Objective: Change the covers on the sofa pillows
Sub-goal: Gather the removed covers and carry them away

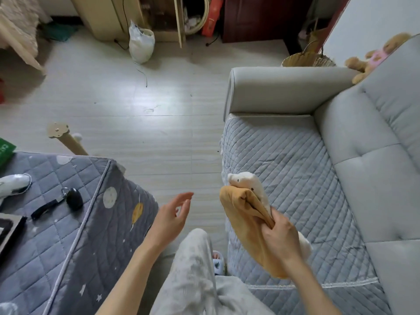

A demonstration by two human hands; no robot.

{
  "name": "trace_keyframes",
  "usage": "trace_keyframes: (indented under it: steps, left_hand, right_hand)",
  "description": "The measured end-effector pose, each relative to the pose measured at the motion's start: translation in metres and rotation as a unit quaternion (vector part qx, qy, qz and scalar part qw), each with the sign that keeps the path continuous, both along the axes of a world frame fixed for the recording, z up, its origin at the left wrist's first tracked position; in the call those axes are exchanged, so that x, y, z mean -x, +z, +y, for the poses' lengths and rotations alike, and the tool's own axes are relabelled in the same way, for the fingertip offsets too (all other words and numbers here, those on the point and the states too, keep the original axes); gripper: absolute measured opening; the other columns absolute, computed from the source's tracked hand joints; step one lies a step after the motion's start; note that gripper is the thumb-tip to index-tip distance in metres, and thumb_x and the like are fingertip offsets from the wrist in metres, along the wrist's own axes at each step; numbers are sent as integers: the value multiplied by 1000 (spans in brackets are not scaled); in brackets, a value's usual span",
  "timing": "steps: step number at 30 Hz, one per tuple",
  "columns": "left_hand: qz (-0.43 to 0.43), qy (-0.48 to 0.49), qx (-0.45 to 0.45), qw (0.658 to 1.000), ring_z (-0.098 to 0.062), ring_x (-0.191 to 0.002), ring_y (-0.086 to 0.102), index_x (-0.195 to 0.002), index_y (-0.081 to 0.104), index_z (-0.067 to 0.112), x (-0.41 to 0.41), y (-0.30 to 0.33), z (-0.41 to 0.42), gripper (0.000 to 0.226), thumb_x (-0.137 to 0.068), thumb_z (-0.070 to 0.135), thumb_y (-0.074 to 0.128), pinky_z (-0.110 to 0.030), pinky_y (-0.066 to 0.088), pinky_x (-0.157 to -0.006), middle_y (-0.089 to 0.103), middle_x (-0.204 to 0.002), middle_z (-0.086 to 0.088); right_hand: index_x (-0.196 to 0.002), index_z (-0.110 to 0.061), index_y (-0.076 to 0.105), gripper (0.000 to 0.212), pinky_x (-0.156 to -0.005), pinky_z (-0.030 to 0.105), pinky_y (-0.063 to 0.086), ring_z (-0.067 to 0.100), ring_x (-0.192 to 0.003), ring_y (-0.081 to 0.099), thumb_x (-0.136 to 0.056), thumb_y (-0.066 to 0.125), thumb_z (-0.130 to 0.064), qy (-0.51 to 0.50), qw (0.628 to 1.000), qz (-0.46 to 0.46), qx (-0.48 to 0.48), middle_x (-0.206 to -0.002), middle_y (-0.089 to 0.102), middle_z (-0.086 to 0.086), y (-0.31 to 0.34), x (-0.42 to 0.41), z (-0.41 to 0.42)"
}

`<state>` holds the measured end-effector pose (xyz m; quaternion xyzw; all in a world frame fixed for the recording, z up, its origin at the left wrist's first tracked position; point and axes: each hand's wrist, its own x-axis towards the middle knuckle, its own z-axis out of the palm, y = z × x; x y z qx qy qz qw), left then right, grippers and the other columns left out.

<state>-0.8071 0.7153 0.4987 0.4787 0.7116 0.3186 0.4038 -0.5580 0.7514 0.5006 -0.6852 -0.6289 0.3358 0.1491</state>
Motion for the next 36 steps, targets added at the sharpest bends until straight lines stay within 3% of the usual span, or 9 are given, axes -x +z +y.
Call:
trace_keyframes:
  steps: [7, 10, 13, 16, 21, 24, 27, 32, 36]
  left_hand:
    - [13, 28, 62, 998, 13, -93, 55, -100, 51, 47, 42, -27, 31, 27, -96, 21, 47, -7, 42, -79, 58, -102, 26]
    - [14, 44, 77, 996, 2, -97, 57, -101, 53, 44, 67, -37, 66, 24, -96, 21, 47, -12, 42, -79, 60, -99, 22]
    - [13, 47, 71, 996, -3, -98, 58, -98, 53, 46, 95, -44, 128, 25, -96, 22, 47, -21, 44, -83, 62, -101, 19]
    - [-4, 38, 59, 998, -12, -103, 60, -105, 57, 32, 128, -45, 204, 20, -96, 18, 47, -22, 43, -84, 63, -105, 10]
    - [4, 28, -8, 1000, -13, -96, 62, -111, 63, 18, 181, -15, 348, 22, -95, 15, 49, -24, 45, -85, 65, -102, 7]
    - [2, -9, -39, 999, -10, -94, 62, -110, 64, 20, 199, 6, 426, 21, -95, 16, 50, -24, 46, -86, 65, -100, 11]
    - [2, -43, -48, 998, -5, -95, 61, -109, 63, 25, 214, 13, 481, 20, -94, 17, 50, -22, 46, -87, 63, -98, 18]
    - [0, -17, 1, 1000, -12, -97, 62, -105, 61, 26, 241, -12, 540, 19, -95, 15, 49, -19, 45, -81, 65, -100, 10]
    - [8, -3, 41, 999, -18, -98, 62, -104, 60, 23, 259, -28, 594, 18, -95, 13, 49, -14, 41, -73, 66, -100, 1]
  right_hand:
    - [-79, -19, 54, 12, -64, 28, 31, 22, -73, 52, -82, 55, -7, 21, 999, 20, 23, -71, 57, -1, 2, 40, 87]
    - [-76, -23, 51, 19, -62, 27, 27, 21, -69, 48, -82, 56, -5, 19, 999, 18, 32, -67, 54, -4, -1, 63, 126]
    - [-69, -29, 46, 29, -59, 26, 25, 18, -66, 48, -81, 55, -4, 8, 999, 21, 33, -63, 52, -9, -4, 91, 176]
    - [-75, -25, 51, 22, -58, 24, 24, 18, -67, 49, -82, 56, -5, -13, 999, 20, 24, -65, 53, -11, -3, 126, 237]
    - [-86, -14, 62, 10, -62, 26, 30, 25, -73, 54, -81, 57, -7, -39, 999, 23, -2, -73, 62, 1, 9, 189, 342]
    - [-83, -22, 60, 12, -56, 14, 34, 8, -61, 49, -84, 58, -10, -36, 998, 40, -22, -63, 52, -16, 18, 217, 394]
    - [-85, -23, 61, 8, -57, 5, 36, 6, -63, 50, -86, 60, -15, -43, 998, 51, -22, -65, 54, -14, 18, 236, 440]
    - [-71, -32, 48, 27, -56, 8, 36, 4, -61, 48, -85, 60, -12, -47, 998, 48, -16, -63, 52, -16, 9, 255, 523]
    - [-81, -19, 61, 5, -56, 20, 30, 16, -66, 49, -84, 62, -16, -59, 997, 48, -13, -70, 59, -6, -1, 258, 600]
